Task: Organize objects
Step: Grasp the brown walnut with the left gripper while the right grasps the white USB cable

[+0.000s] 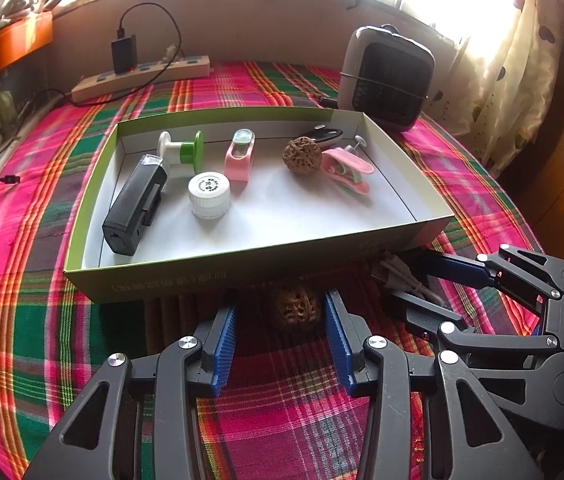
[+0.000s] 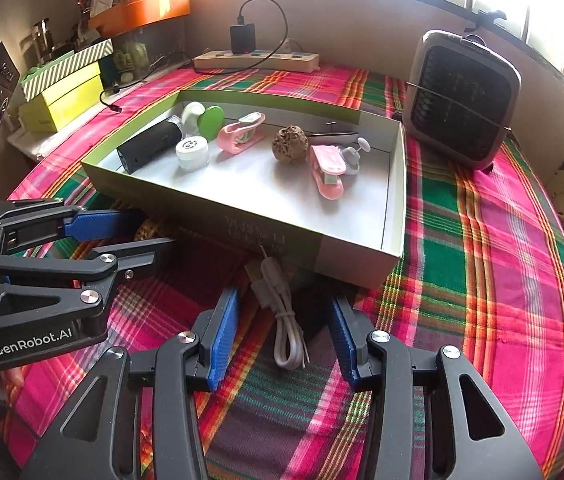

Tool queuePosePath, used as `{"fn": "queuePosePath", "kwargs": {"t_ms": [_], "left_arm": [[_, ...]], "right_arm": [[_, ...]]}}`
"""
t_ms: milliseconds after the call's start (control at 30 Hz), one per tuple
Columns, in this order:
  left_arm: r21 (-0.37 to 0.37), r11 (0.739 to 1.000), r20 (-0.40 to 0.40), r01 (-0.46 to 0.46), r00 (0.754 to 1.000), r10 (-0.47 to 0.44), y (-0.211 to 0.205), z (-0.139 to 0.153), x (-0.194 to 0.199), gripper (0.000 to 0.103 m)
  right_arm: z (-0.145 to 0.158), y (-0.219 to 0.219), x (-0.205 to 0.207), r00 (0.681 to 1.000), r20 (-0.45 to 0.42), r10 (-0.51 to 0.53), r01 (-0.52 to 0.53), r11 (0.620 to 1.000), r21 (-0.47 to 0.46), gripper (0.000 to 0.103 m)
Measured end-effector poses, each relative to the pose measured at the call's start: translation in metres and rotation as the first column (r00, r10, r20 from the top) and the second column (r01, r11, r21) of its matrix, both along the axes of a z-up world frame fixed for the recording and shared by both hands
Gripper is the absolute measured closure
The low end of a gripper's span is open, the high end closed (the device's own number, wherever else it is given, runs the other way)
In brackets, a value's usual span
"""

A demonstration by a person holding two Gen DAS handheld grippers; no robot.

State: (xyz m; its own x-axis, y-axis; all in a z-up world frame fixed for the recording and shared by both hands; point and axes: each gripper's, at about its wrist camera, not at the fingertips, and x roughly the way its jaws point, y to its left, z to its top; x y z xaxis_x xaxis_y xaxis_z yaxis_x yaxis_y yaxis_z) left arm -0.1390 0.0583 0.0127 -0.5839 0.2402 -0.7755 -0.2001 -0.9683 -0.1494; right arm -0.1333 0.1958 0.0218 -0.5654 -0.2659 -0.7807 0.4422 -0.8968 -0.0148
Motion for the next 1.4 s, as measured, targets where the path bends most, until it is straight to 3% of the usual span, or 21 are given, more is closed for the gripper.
{"fn": "queuePosePath", "kwargs": {"t_ms": [100, 267, 467, 1400], "left_arm": [[0.001, 1.0, -0.002, -0.003, 1.0, 0.003, -0.0003, 0.0, 0.0002, 0.064], [-0.003, 1.0, -0.005, -0.012, 1.0, 0.012, -0.0024, -0.0003, 0.0003, 0.075], [-0.004, 1.0, -0.006, -0.013, 1.0, 0.013, -0.0031, -0.0005, 0.0005, 0.076], [-0.018, 1.0, -0.024, -0.015, 1.0, 0.014, -0.0045, 0.0015, 0.0063, 0.076]], "right_arm": [[-0.0001, 0.0, -0.0002, 1.0, 0.0, 0.001, -0.001, 1.0, -0.001, 0.059], [0.0003, -0.0015, 0.0011, 1.0, -0.001, 0.011, -0.011, 1.0, -0.006, 0.073], [0.0002, -0.0033, 0.0029, 1.0, -0.001, 0.02, -0.02, 1.0, -0.009, 0.083], [0.0024, 0.0006, 0.0082, 1.0, -0.001, 0.001, -0.001, 0.999, -0.036, 0.085]]}}
